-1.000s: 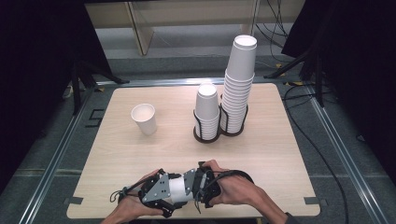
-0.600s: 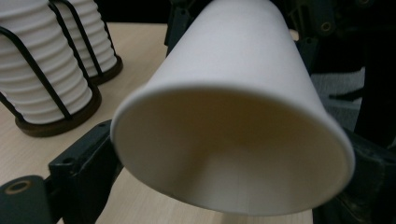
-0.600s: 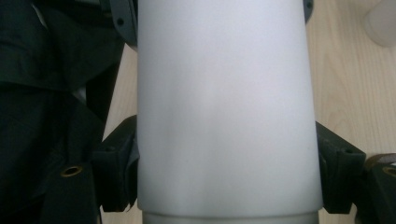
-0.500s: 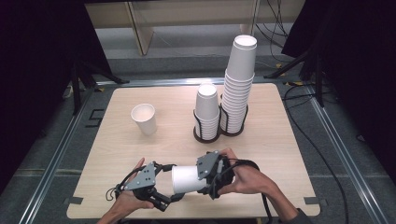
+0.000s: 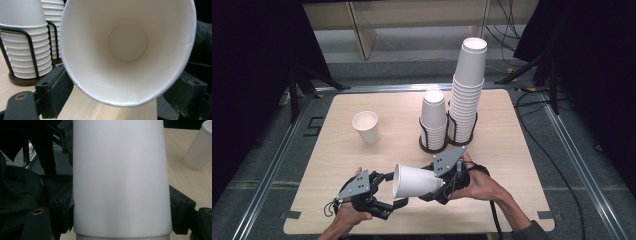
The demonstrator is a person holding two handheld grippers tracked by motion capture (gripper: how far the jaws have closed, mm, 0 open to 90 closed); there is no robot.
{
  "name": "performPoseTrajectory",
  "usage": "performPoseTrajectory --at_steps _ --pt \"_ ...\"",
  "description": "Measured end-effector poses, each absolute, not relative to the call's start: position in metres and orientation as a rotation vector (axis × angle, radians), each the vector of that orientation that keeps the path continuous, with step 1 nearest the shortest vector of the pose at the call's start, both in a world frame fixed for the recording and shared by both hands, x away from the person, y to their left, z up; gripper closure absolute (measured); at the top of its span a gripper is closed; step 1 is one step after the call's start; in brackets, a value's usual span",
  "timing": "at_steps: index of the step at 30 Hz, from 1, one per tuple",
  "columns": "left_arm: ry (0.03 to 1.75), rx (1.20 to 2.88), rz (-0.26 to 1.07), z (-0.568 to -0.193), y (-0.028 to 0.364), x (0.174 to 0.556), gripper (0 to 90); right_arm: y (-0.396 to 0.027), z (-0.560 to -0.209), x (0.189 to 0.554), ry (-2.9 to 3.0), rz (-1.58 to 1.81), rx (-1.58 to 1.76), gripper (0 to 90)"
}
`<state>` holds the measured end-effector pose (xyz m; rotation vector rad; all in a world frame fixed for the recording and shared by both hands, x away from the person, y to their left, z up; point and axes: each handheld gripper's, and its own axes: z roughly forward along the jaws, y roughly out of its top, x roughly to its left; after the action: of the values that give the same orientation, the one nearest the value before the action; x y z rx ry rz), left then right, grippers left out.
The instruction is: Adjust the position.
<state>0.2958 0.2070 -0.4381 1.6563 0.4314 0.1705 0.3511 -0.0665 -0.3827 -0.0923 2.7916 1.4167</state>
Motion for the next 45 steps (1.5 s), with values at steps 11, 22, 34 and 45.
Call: performPoseTrajectory --at_steps 11,22,34,45 --pt "0.459 1.561 0.164 -0.435 0.207 0.294 5.5 -0.061 -0.392 0.352 2.812 1.525 -0.069 25.1" --pt "0.466 1.553 0.157 -0.435 0.206 0.293 5.0 -0.054 -0.403 0.352 2.816 1.581 -0.078 25.0" --pt "0.445 1.585 0.176 -0.436 0.207 0.294 9.2 -0.053 -0.411 0.353 2.85 1.58 -0.053 25.0" --pt "0.419 1.626 0.218 -0.434 0.203 0.291 15.7 -0.053 -0.421 0.358 2.902 1.545 0.022 18.4"
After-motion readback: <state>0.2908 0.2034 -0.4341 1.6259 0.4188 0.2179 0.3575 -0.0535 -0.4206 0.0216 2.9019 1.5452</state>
